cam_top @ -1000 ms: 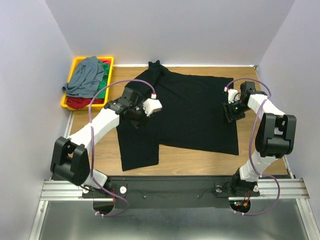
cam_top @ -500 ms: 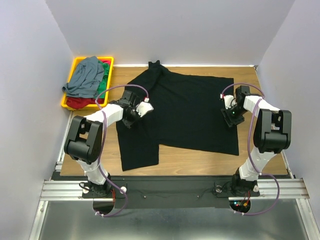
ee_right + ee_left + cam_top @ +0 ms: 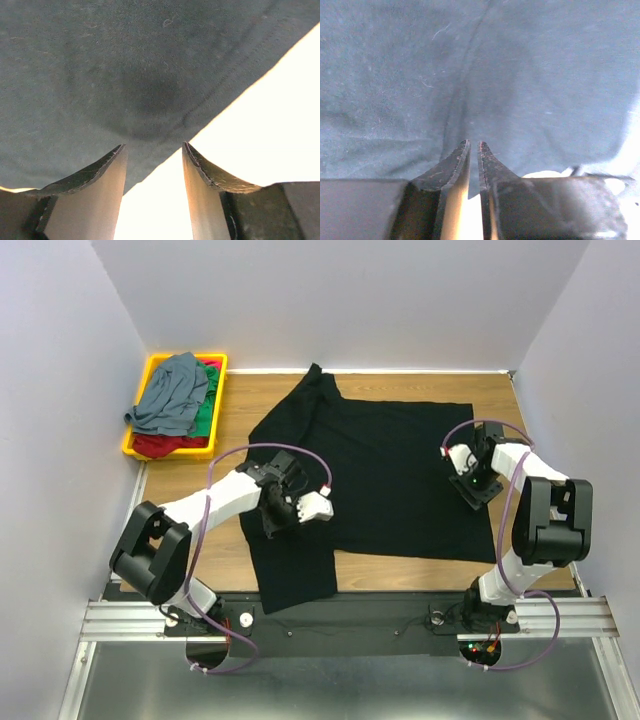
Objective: Fold and stack the t-shirts
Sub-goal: Flatten the tshirt out
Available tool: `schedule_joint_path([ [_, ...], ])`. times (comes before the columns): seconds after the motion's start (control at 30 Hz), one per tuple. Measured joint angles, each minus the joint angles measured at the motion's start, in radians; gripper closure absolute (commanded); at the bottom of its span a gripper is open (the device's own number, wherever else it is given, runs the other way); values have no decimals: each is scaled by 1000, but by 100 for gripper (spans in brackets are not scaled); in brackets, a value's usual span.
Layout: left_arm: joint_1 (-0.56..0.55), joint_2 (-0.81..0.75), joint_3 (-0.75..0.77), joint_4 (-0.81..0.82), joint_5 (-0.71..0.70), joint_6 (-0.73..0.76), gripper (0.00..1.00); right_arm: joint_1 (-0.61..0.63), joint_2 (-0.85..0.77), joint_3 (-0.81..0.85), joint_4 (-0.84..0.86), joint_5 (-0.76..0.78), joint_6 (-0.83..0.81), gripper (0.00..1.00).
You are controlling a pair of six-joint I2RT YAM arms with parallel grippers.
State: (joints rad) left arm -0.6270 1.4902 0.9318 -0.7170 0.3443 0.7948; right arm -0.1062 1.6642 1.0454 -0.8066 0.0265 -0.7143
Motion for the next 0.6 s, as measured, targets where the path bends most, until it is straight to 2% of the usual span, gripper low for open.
schedule_joint_path([
  [0.13, 31, -3, 114, -55, 56, -3, 72, -14, -14, 88, -51, -55, 7, 46],
  [0.27, 164, 43, 311, -3, 71, -50, 71, -20, 27, 295, -43, -148, 80, 50],
  [0.33, 257, 111, 430, 79, 55, -103, 70, -23, 77, 386, -27, -188, 134, 54],
  [0.47, 369, 259, 578, 208, -7, -187, 70, -23, 203, 497, 25, -230, 232, 60],
  [0.6, 406, 398, 652, 281, -49, -246, 70, -23, 328, 556, 81, -237, 323, 63],
])
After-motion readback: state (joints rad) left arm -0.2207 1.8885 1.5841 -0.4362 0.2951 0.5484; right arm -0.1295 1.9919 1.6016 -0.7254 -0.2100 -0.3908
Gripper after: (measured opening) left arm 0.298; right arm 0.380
